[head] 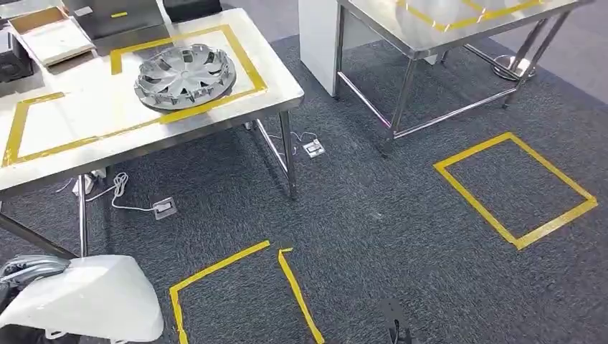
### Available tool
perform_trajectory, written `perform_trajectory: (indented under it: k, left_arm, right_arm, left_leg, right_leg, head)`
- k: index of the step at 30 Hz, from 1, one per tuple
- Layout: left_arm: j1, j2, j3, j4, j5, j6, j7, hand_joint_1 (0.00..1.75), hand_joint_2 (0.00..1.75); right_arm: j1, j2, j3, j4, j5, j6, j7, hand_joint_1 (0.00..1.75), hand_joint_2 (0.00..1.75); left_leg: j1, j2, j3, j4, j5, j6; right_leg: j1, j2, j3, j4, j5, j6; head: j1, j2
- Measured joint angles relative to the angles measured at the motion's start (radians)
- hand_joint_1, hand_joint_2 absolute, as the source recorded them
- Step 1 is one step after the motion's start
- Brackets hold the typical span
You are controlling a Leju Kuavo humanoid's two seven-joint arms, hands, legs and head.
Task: Take the parts from the cabinet and place them on the table.
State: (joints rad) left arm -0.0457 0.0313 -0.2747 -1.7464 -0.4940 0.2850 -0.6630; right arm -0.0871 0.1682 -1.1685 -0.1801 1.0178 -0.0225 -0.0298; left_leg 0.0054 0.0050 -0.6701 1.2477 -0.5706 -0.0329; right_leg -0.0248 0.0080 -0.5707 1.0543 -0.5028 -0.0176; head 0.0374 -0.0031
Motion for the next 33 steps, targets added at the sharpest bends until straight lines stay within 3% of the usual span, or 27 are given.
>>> perform_trajectory:
  k: [2,3,4,6,7,9,12,13,14,15,17,18,19,20,21,23,24,25,28,29,30,33]
  left_arm:
    - [-0.016,-0.001,0.000,0.003,-0.003,-0.009,0.001,1.75,1.75]
    - [-0.023,-0.002,0.000,0.006,-0.003,-0.012,0.001,1.75,1.75]
    - [-0.031,-0.003,0.000,0.010,-0.003,-0.014,0.003,1.75,1.75]
    - [-0.032,-0.005,0.000,0.010,-0.003,-0.015,0.004,1.75,1.75]
    - [-0.035,-0.007,0.000,0.013,-0.004,-0.015,0.005,1.75,1.75]
    - [-0.041,-0.012,0.000,0.013,-0.004,-0.015,0.004,1.75,1.75]
    - [-0.044,-0.018,0.001,0.017,-0.006,-0.021,0.006,1.75,1.75]
    - [-0.044,-0.020,0.001,0.021,-0.007,-0.029,0.007,1.75,1.75]
    - [-0.045,-0.022,0.000,0.024,-0.007,-0.034,0.010,1.75,1.75]
    - [-0.048,-0.024,0.001,0.027,-0.009,-0.036,0.011,1.75,1.75]
    - [-0.066,-0.034,0.000,0.035,-0.011,-0.044,0.013,1.75,1.75]
    - [-0.076,-0.037,0.000,0.040,-0.012,-0.044,0.013,1.75,1.75]
    - [-0.083,-0.039,-0.001,0.046,-0.012,-0.045,0.013,1.75,1.75]
    - [-0.088,-0.039,-0.002,0.052,-0.012,-0.046,0.014,1.75,1.75]
    - [-0.088,-0.039,-0.002,0.056,-0.012,-0.047,0.013,1.75,1.75]
    - [-0.092,-0.039,-0.003,0.064,-0.012,-0.047,0.013,1.75,1.75]
    - [-0.096,-0.039,-0.003,0.066,-0.012,-0.047,0.013,1.75,1.75]
    - [-0.106,-0.039,-0.003,0.069,-0.012,-0.047,0.012,1.75,1.75]
    - [-0.108,-0.039,-0.003,0.079,-0.012,-0.047,0.013,1.75,1.75]
    - [-0.109,-0.039,-0.003,0.082,-0.012,-0.047,0.014,1.75,1.75]
    - [-0.109,-0.039,-0.003,0.082,-0.012,-0.045,0.014,1.75,1.75]
    - [-0.112,-0.037,-0.003,0.082,-0.012,-0.043,0.016,1.75,1.75]
  right_arm:
    - [-0.002,0.000,0.000,0.000,0.007,0.003,-0.001,0.00,0.00]
    - [-0.001,0.000,0.000,0.000,0.008,0.005,-0.001,0.00,0.00]
    - [-0.005,0.000,0.000,0.000,0.008,0.005,-0.001,0.00,0.00]
    - [-0.004,0.000,0.000,0.000,0.008,0.005,-0.001,0.00,0.00]
    - [-0.002,0.000,0.000,0.000,0.008,0.005,-0.001,0.00,0.00]
    - [-0.005,0.000,0.000,0.000,0.008,0.006,-0.004,0.00,0.00]
    - [-0.006,0.000,0.000,0.000,0.005,0.008,-0.006,0.00,0.00]
    - [-0.005,0.000,0.000,0.000,0.001,0.008,-0.003,0.00,0.00]
    - [-0.002,-0.001,0.000,0.000,0.000,0.008,-0.003,0.00,0.00]
    - [0.001,-0.001,0.000,0.000,0.000,0.008,-0.003,0.00,0.00]
    - [0.001,-0.003,0.000,0.000,-0.002,0.008,-0.013,0.00,0.00]
    - [0.002,-0.005,0.000,0.000,-0.004,0.008,-0.022,0.00,0.00]
    - [0.001,-0.005,0.000,0.000,-0.005,0.007,-0.029,0.00,0.00]
    - [-0.001,-0.005,0.000,0.000,-0.007,0.008,-0.032,0.00,0.00]
    - [0.000,-0.006,-0.001,0.000,-0.013,0.008,-0.035,0.00,0.00]
    - [0.002,-0.006,-0.005,0.000,-0.013,0.008,-0.039,0.00,0.00]
    - [0.000,-0.007,-0.005,0.000,-0.014,0.008,-0.040,0.00,0.00]
    - [-0.001,-0.008,-0.005,0.000,-0.014,0.008,-0.041,0.00,0.00]
    - [0.000,-0.008,-0.006,0.000,-0.014,0.006,-0.041,0.00,0.00]
    - [0.001,-0.008,-0.007,0.000,-0.014,0.005,-0.040,0.00,0.00]
    - [0.002,-0.008,-0.007,0.000,-0.014,0.003,-0.039,0.00,0.00]
    - [0.002,-0.008,-0.008,0.000,-0.012,0.002,-0.038,0.00,0.00]
  left_leg:
    - [0.000,0.000,0.055,-0.163,0.119,0.006]
    - [-0.002,-0.004,0.062,-0.184,0.109,0.006]
    - [-0.010,-0.001,0.058,-0.199,0.061,0.012]
    - [-0.010,-0.003,0.059,-0.205,0.093,0.034]
    - [-0.009,-0.003,0.070,-0.207,0.093,0.039]
    - [-0.004,-0.002,0.100,-0.211,0.092,0.051]
    - [-0.012,-0.004,0.105,-0.211,0.080,0.066]
    - [-0.015,-0.010,0.108,-0.211,0.076,0.068]
    - [-0.017,-0.017,0.113,-0.210,0.072,0.068]
    - [-0.018,-0.025,0.119,-0.210,0.067,0.068]
    - [-0.020,-0.040,0.136,-0.210,0.056,0.066]
    - [-0.019,-0.044,0.131,-0.211,0.052,0.064]
    - [-0.021,-0.053,0.138,-0.209,0.050,0.059]
    - [-0.019,-0.056,0.136,-0.213,0.045,0.051]
    - [-0.018,-0.059,0.148,-0.206,0.054,0.046]
    - [-0.023,-0.060,0.148,-0.189,0.052,0.034]
    - [-0.023,-0.042,0.147,-0.172,0.041,0.027]
    - [-0.019,-0.028,0.120,-0.128,0.023,0.018]
    - [-0.001,-0.020,-0.006,0.051,-0.052,0.000]
    - [0.005,-0.019,-0.030,0.063,-0.041,-0.004]
    - [0.009,-0.017,-0.029,0.033,-0.007,-0.007]
    - [0.016,-0.011,0.044,-0.192,0.157,-0.013]
  right_leg:
    - [-0.003,0.002,0.018,-0.001,-0.013,0.008]
    - [-0.004,0.001,0.016,-0.004,-0.016,0.013]
    - [-0.003,0.004,0.019,-0.004,-0.016,0.021]
    - [0.000,0.003,0.027,0.001,-0.011,0.040]
    - [0.000,0.002,0.035,0.001,-0.009,0.046]
    - [-0.001,-0.002,0.020,0.038,-0.030,0.052]
    - [0.003,-0.004,-0.105,0.230,-0.107,0.059]
    - [0.004,-0.004,-0.140,0.269,-0.113,0.059]
    - [0.007,-0.004,-0.151,0.265,-0.095,0.054]
    - [0.010,-0.003,-0.145,0.223,-0.056,0.047]
    - [0.017,0.010,-0.086,0.056,0.061,0.032]
    - [0.019,0.035,-0.066,0.008,0.072,0.023]
    - [0.021,0.035,-0.071,-0.001,0.002,0.022]
    - [0.025,0.035,-0.063,0.000,0.000,0.020]
    - [0.025,0.034,-0.054,-0.016,0.033,0.012]
    - [0.013,0.023,-0.022,-0.026,0.047,0.004]
    - [0.012,0.018,-0.009,-0.030,0.043,-0.003]
    - [0.011,0.016,-0.003,-0.032,0.039,-0.008]
    - [0.009,0.011,0.005,-0.031,0.025,-0.007]
    - [0.006,0.010,0.010,-0.031,0.019,-0.003]
    - [0.003,0.010,0.016,-0.031,0.014,0.000]
    - [-0.009,0.011,0.044,-0.031,-0.008,0.018]
  head:
    - [-0.001,0.000]
    - [-0.001,0.000]
    - [-0.008,0.000]
    - [0.000,0.000]
    - [0.003,0.000]
    - [0.006,0.000]
    - [0.009,0.000]
    - [0.010,0.000]
    - [0.009,0.000]
    - [0.010,0.000]
    - [0.009,0.000]
    - [0.007,0.000]
    - [0.007,0.000]
    - [0.008,0.000]
    - [0.008,0.000]
    - [0.009,0.000]
    - [0.006,0.000]
    - [-0.006,0.000]
    - [-0.004,0.000]
    - [-0.004,0.000]
    - [-0.004,0.000]
    - [-0.005,0.000]
